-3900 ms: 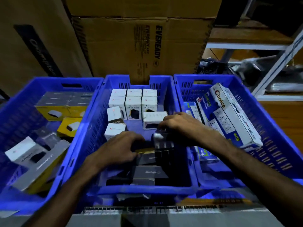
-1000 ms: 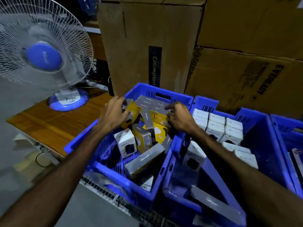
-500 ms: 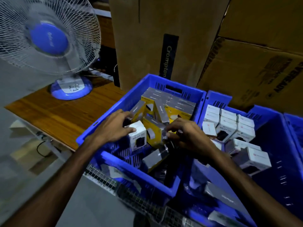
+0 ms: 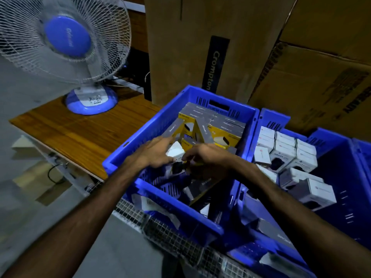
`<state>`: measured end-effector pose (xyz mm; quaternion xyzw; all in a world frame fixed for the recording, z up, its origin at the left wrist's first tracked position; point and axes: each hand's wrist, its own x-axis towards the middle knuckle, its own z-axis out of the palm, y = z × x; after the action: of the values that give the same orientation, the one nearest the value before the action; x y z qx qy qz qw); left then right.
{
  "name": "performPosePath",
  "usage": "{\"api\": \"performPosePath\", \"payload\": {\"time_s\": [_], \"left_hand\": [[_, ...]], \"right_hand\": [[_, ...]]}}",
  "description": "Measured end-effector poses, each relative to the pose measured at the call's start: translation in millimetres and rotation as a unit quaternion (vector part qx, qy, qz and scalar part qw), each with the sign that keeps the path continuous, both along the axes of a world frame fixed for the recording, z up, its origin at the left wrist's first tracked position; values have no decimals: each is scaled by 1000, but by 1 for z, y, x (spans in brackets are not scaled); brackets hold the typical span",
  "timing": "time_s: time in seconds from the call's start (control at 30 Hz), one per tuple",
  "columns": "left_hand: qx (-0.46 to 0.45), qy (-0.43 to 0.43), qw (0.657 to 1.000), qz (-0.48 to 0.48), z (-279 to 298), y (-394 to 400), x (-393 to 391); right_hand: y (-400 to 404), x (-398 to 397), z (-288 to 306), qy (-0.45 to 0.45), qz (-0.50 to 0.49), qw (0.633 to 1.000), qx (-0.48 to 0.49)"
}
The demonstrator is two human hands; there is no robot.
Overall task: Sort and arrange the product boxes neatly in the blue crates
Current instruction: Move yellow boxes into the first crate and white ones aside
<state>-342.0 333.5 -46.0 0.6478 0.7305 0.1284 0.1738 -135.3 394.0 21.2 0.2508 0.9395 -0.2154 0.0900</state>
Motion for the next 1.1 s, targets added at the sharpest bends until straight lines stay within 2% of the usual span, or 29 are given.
{"api": "performPosePath", "payload": {"time_s": [0.1, 0.2, 0.27, 0.37, 0.5, 0.63, 0.77, 0.9, 0.97, 1.03, 1.1], "left_hand": [[14, -11, 1000, 20, 6, -6, -5], [85, -64, 992, 64, 11, -14, -14], [129, -101, 983, 79, 13, -19, -14], [186, -116, 970, 107, 16, -24, -10], [265, -147, 942, 144, 20, -31, -15], [321, -167, 913, 188, 24, -39, -17], [352, -163, 897, 214, 24, -41, -16], [372, -139, 890, 223, 26, -43, -13], [369, -121, 896, 214, 26, -43, -11], [372, -110, 900, 201, 26, -43, -9], [380, -100, 899, 192, 27, -44, -7]], "right_hand": [[-2, -5, 6, -48, 41, 998, 6], [-3, 0, 9, -101, 67, 991, -54], [-6, 2, 7, -125, 102, 985, -61], [-10, -1, 10, -118, 164, 979, -18], [-11, -14, 8, -67, 158, 979, 112], [-4, -25, -10, -130, 138, 976, 111], [12, -36, -9, -22, 75, 991, 105], [19, -42, -15, 39, 24, 978, 204], [12, -40, -20, 63, 13, 954, 294], [-3, -33, -20, 104, 34, 940, 324], [-22, -21, -19, 129, 122, 946, 273]]}}
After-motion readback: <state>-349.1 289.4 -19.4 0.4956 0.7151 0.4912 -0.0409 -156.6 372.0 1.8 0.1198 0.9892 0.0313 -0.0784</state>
